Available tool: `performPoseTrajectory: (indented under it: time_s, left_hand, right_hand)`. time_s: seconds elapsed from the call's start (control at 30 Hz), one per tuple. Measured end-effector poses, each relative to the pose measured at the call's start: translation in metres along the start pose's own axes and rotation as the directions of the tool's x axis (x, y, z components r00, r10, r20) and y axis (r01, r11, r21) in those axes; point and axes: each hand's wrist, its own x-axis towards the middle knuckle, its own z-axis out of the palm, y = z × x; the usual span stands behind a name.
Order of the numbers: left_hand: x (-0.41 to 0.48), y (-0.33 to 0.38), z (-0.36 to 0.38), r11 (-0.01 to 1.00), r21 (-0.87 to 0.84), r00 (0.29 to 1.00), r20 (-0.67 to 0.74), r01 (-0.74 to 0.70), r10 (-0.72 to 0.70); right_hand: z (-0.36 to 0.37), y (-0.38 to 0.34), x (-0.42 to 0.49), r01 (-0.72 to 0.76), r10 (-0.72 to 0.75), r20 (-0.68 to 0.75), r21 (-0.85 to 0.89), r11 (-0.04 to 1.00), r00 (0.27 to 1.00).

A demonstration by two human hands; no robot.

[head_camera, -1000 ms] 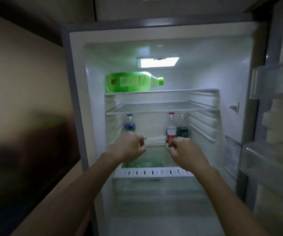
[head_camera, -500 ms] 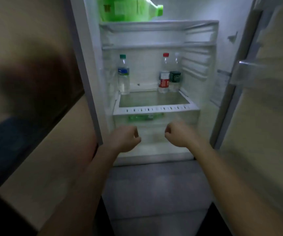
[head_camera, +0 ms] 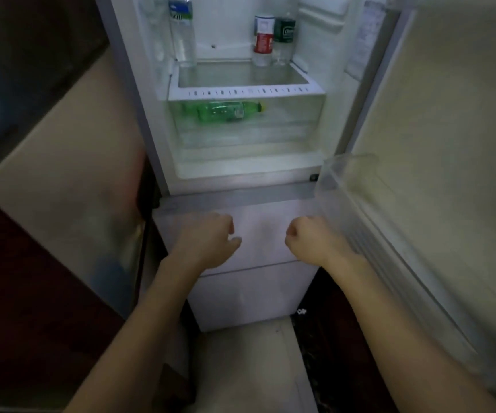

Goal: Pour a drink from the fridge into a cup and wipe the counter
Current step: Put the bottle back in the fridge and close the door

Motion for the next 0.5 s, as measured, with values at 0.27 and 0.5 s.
performPoseTrajectory:
  time_s: [0.27, 0.5]
  left_hand:
    - [-0.072, 0.046, 0.026, 1.0, 0.022, 1.0, -0.007, 0.022, -0.022]
    - [-0.144, 0.118, 0.05, 0.996, -0.072, 0.994, -0.091, 0.047, -0.053]
  right_hand:
    - [0.013, 0.026, -0.071, 0.098, -0.098, -0.064, 0.0, 0.995, 0.993]
    - [0.028, 0.053, -0.165, 0.215, -0.216, -0.043, -0.034, 0.976, 0.975]
